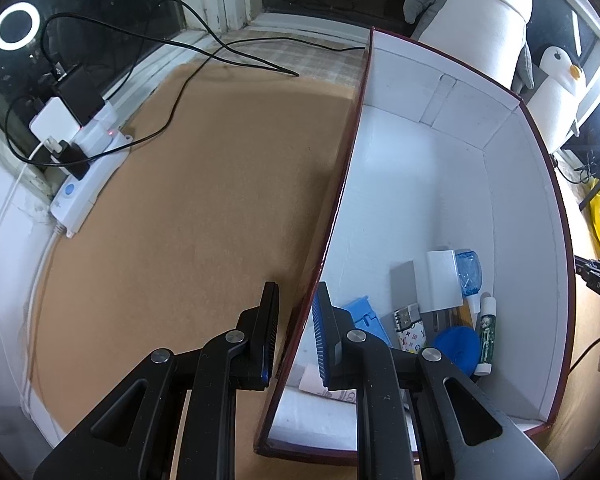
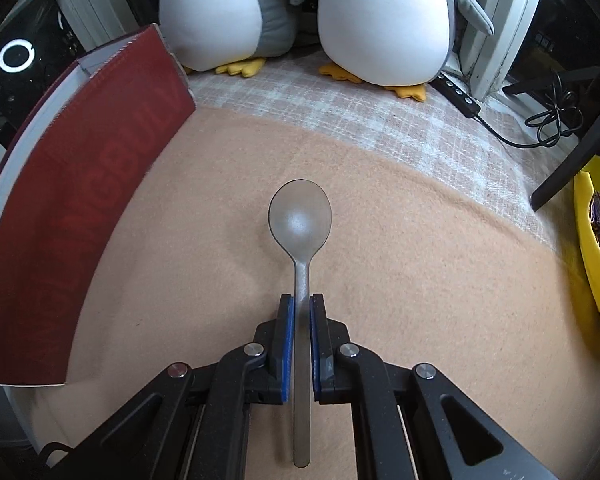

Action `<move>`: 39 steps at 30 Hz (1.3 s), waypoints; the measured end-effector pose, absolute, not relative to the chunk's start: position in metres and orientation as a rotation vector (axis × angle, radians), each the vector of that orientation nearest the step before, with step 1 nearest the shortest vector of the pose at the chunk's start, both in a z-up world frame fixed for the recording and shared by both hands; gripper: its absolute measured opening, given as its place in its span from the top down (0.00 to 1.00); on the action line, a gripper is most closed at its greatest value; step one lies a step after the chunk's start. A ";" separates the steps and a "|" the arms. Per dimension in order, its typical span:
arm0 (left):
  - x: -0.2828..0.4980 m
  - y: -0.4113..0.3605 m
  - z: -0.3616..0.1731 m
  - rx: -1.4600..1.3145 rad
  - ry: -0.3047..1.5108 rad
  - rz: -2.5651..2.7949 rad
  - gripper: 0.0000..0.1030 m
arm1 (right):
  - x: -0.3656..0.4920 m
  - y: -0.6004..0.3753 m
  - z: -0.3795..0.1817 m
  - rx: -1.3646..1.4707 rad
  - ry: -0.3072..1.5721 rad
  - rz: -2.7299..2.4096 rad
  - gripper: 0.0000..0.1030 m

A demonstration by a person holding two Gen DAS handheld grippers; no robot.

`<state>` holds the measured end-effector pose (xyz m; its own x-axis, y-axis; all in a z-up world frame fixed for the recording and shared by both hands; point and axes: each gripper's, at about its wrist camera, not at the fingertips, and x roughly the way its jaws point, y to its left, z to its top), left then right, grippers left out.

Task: Organize rigid objects
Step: 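Carry the metal spoon into the box and open the right tool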

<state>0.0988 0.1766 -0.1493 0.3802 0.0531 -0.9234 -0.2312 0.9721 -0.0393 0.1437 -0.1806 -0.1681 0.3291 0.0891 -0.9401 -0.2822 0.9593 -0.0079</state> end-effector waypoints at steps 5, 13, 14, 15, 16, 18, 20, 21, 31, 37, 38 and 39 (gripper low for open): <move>0.095 0.180 -0.147 -0.179 1.153 0.174 0.85 | 0.137 -0.170 -0.155 -0.186 1.189 0.222 0.94; 0.088 0.183 -0.143 -0.186 1.125 0.159 0.89 | 0.130 -0.158 -0.130 -0.193 1.145 0.215 0.94; 0.087 0.183 -0.142 -0.186 1.121 0.157 0.89 | 0.128 -0.155 -0.125 -0.190 1.137 0.220 0.94; 0.087 0.183 -0.141 -0.187 1.119 0.154 0.89 | 0.126 -0.152 -0.120 -0.186 1.128 0.227 0.94; 0.086 0.183 -0.140 -0.189 1.117 0.151 0.89 | 0.125 -0.148 -0.116 -0.184 1.122 0.236 0.94; 0.085 0.183 -0.138 -0.189 1.111 0.144 0.89 | 0.120 -0.138 -0.106 -0.184 1.105 0.256 0.94; 0.083 0.182 -0.137 -0.190 1.105 0.139 0.91 | 0.116 -0.129 -0.098 -0.183 1.093 0.273 0.94; 0.083 0.183 -0.136 -0.192 1.103 0.137 0.91 | 0.113 -0.122 -0.092 -0.186 1.084 0.285 0.94; 0.078 0.184 -0.133 -0.203 1.083 0.117 0.93 | 0.097 -0.064 -0.071 -0.199 1.040 0.367 0.94; 0.077 0.184 -0.134 -0.204 1.075 0.108 0.93 | 0.093 -0.031 -0.068 -0.197 1.034 0.397 0.94; 0.077 0.184 -0.134 -0.206 1.074 0.105 0.93 | 0.093 -0.026 -0.068 -0.197 1.034 0.401 0.94; 0.076 0.185 -0.134 -0.207 1.073 0.103 0.93 | 0.093 -0.021 -0.067 -0.198 1.033 0.405 0.94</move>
<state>0.0765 0.1850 -0.1336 0.4753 -0.0168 -0.8796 -0.1841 0.9758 -0.1181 0.0929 -0.0210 -0.0673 0.4471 0.2329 -0.8636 -0.4166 0.9086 0.0294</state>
